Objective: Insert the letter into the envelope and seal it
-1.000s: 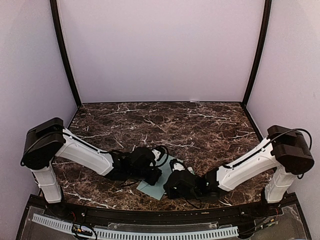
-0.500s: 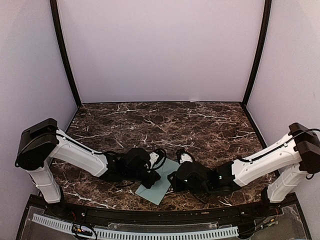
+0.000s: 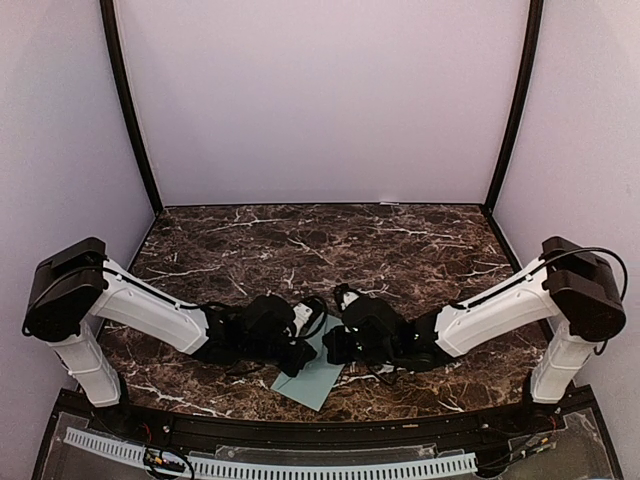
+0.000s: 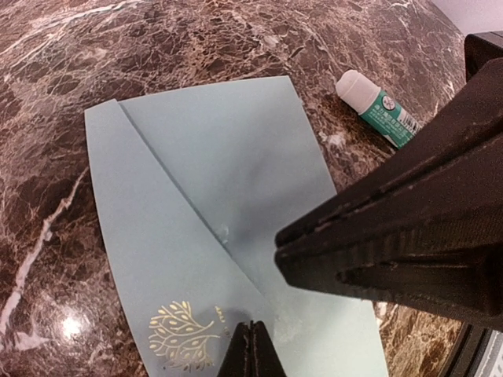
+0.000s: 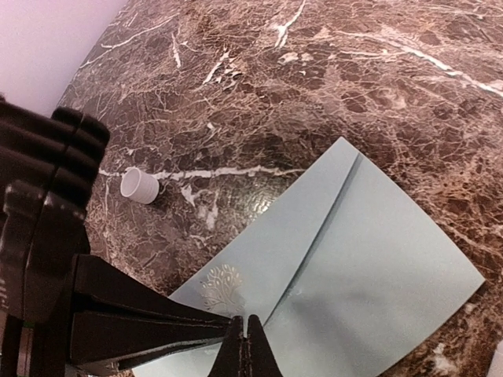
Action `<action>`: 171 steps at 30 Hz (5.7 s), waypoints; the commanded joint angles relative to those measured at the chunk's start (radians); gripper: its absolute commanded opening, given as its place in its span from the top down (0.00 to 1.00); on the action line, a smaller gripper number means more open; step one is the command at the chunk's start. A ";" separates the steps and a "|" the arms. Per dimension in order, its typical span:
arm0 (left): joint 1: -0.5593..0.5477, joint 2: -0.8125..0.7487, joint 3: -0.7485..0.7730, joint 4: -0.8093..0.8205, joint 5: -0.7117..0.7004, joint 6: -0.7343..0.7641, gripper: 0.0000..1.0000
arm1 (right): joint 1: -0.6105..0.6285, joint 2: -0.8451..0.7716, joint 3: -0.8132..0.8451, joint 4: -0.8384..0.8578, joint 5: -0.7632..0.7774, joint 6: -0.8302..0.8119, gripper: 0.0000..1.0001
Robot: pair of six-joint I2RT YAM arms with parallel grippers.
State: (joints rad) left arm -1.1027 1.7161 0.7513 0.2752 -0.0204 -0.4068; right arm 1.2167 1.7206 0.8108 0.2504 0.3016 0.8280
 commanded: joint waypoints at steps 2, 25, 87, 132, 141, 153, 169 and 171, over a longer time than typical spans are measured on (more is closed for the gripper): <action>-0.003 -0.031 -0.008 -0.056 -0.043 -0.018 1.00 | -0.033 0.061 0.041 0.108 -0.118 -0.038 1.00; 0.000 0.011 0.003 -0.059 -0.006 -0.015 1.00 | -0.050 0.217 -0.036 0.137 -0.164 0.055 1.00; -0.114 -0.027 -0.163 -0.114 -0.276 -0.242 1.00 | 0.118 0.220 -0.084 0.003 0.031 0.273 1.00; -0.108 0.049 -0.128 -0.080 -0.303 -0.222 1.00 | 0.173 0.209 -0.035 -0.021 -0.080 0.139 1.00; -0.095 0.054 -0.116 -0.099 -0.326 -0.211 1.00 | 0.173 0.120 -0.105 -0.054 -0.065 0.139 1.00; -0.095 0.059 -0.122 -0.070 -0.304 -0.213 1.00 | 0.172 0.208 -0.010 -0.029 -0.106 0.093 1.00; -0.095 0.060 -0.127 -0.047 -0.275 -0.220 1.00 | 0.101 0.287 0.094 -0.140 -0.063 0.014 1.00; -0.096 0.024 -0.124 -0.052 -0.261 -0.208 1.00 | 0.101 0.277 0.082 -0.125 -0.075 0.013 1.00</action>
State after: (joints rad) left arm -1.1923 1.7412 0.6590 0.3847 -0.3561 -0.6323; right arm 1.3540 1.9430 0.9367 0.2836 0.1963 0.8669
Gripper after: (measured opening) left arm 0.007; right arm 0.003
